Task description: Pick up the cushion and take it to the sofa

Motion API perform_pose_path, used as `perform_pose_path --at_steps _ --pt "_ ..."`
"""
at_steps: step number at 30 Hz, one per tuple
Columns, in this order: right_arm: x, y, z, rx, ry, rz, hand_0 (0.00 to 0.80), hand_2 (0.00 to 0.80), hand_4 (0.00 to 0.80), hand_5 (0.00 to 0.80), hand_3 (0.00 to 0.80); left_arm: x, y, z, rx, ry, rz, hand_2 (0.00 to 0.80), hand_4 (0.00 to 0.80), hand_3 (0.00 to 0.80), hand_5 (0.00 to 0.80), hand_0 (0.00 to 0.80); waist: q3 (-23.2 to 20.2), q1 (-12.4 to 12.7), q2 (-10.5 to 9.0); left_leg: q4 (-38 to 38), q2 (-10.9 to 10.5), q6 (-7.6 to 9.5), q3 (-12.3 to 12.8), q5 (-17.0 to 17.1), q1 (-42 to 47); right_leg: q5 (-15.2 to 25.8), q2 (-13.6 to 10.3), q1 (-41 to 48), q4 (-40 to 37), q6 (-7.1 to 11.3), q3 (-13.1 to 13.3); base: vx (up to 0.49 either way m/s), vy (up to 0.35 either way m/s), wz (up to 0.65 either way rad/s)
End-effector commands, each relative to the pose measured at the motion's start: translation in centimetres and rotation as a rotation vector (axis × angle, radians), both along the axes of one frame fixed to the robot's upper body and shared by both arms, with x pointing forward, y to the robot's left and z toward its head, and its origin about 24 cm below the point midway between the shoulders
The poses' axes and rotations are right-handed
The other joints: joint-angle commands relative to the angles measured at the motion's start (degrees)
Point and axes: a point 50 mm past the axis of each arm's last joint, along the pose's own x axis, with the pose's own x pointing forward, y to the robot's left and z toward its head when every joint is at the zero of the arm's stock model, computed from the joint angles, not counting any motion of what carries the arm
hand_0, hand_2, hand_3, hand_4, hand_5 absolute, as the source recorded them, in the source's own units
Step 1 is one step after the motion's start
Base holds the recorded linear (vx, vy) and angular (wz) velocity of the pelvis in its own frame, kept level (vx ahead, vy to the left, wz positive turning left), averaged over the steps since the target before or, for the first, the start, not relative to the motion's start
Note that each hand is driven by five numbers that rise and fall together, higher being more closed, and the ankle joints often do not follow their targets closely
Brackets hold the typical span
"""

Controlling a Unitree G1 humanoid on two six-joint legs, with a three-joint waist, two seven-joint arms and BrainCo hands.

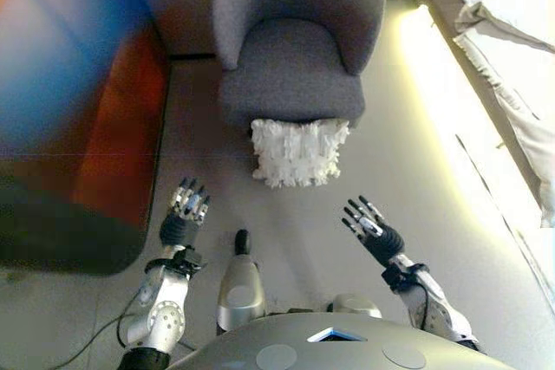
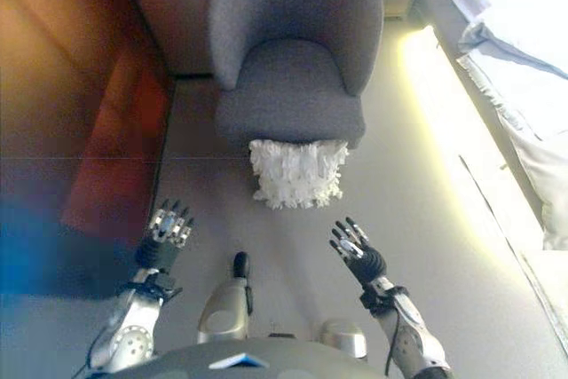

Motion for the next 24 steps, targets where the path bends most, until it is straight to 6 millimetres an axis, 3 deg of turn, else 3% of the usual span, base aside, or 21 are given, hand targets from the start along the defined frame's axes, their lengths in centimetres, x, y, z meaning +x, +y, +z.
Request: perform_pose_path --at_steps 1,3,5,6,8,11,13,16,20,24 --pt "2.5 0.4 2.2 0.041 -0.104 -0.057 0.000 0.000 0.000 0.000 0.000 0.9 0.7 3.2 0.029 -0.145 -0.030 0.000 0.000 0.000 0.000 0.000 -2.14 1.88 1.45 -5.66 1.20 0.04 -1.91 0.63 -0.28 13.61 -5.18 1.29 13.73 3.05 -2.15 0.384 0.319 -0.20" --pt "2.1 0.9 2.2 0.042 -0.115 -0.073 0.000 0.000 0.000 0.000 0.000 1.3 0.4 3.5 0.054 -0.156 -0.074 0.000 0.000 0.000 0.000 0.000 -3.00 1.77 1.85 -5.51 -1.52 2.88 0.52 -1.26 2.18 21.39 -8.94 -3.54 26.30 2.32 -3.31 0.513 0.444 -0.06" --pt "2.1 1.5 2.2 0.072 -0.121 -0.087 0.000 0.000 0.000 0.000 0.000 1.8 0.1 3.8 0.101 -0.171 -0.125 0.000 0.000 0.000 0.000 0.000 -2.78 1.03 1.85 -5.02 -4.18 3.96 2.13 -3.92 5.22 22.15 -11.90 -9.62 33.57 2.07 -4.43 0.484 0.356 0.06" --pt "2.2 1.6 2.1 0.075 -0.119 -0.090 0.000 0.000 0.000 0.000 0.000 2.0 -0.1 4.0 0.123 -0.177 -0.136 0.000 0.000 0.000 0.000 0.000 -2.61 0.82 2.09 -5.06 -4.44 4.09 2.72 -4.48 6.31 21.34 -11.88 -11.47 33.15 1.70 -5.45 0.383 0.198 0.09" --pt "2.5 1.8 2.2 0.075 -0.121 -0.080 0.000 0.000 0.000 0.000 0.000 2.6 -0.3 4.5 0.157 -0.211 -0.179 0.000 0.000 0.000 0.000 0.000 -1.70 0.05 2.48 -5.34 -4.64 3.84 3.76 -5.29 9.09 18.65 -9.54 -14.90 27.44 0.81 -8.89 0.386 0.073 -0.07" --pt "2.9 1.9 2.3 0.083 -0.126 -0.037 0.000 0.000 0.000 0.000 0.000 2.6 0.0 5.0 0.174 -0.242 -0.196 0.000 0.000 0.000 0.000 0.000 0.06 -0.81 2.83 -5.40 -3.83 2.59 5.62 -7.36 13.38 17.19 -5.91 -18.04 12.42 0.67 -14.08 0.321 -0.074 -0.23" --pt "3.6 2.0 2.7 0.095 -0.151 -0.010 0.000 0.000 0.000 0.000 0.000 2.8 0.3 5.2 0.161 -0.254 -0.188 0.000 0.000 0.000 0.000 0.000 1.16 -1.47 1.90 -4.00 -4.46 2.68 6.36 -9.35 14.04 22.31 -5.23 -20.17 1.91 1.80 -14.42 0.257 -0.145 -0.25" --pt "4.8 2.2 2.8 0.097 -0.161 0.002 0.000 0.000 0.000 0.000 0.000 2.4 0.4 4.6 0.153 -0.242 -0.202 0.000 0.000 0.000 0.000 0.000 1.46 -2.36 0.53 -1.15 -6.08 2.97 4.12 -14.14 15.90 27.72 -5.83 -22.40 -9.29 4.36 -10.92 0.367 -0.127 -0.21" --pt "5.0 2.2 2.4 0.099 -0.139 0.001 0.000 0.000 0.000 0.000 0.000 1.4 0.8 3.8 0.135 -0.209 -0.222 0.000 0.000 0.000 0.000 0.000 0.51 -2.26 -0.04 1.36 -6.43 3.19 0.65 -18.52 18.57 30.41 -6.94 -22.68 -14.37 5.89 -9.25 0.474 -0.168 0.32" --pt "5.1 2.5 2.2 0.091 -0.122 -0.001 0.000 0.000 0.000 0.000 0.000 1.2 0.3 3.7 0.099 -0.202 -0.265 0.000 0.000 0.000 0.000 0.000 -0.24 -2.42 -0.72 3.89 -4.90 2.59 -2.84 -22.45 21.53 30.58 -8.16 -23.24 -12.52 6.24 -7.34 0.456 -0.252 0.64"
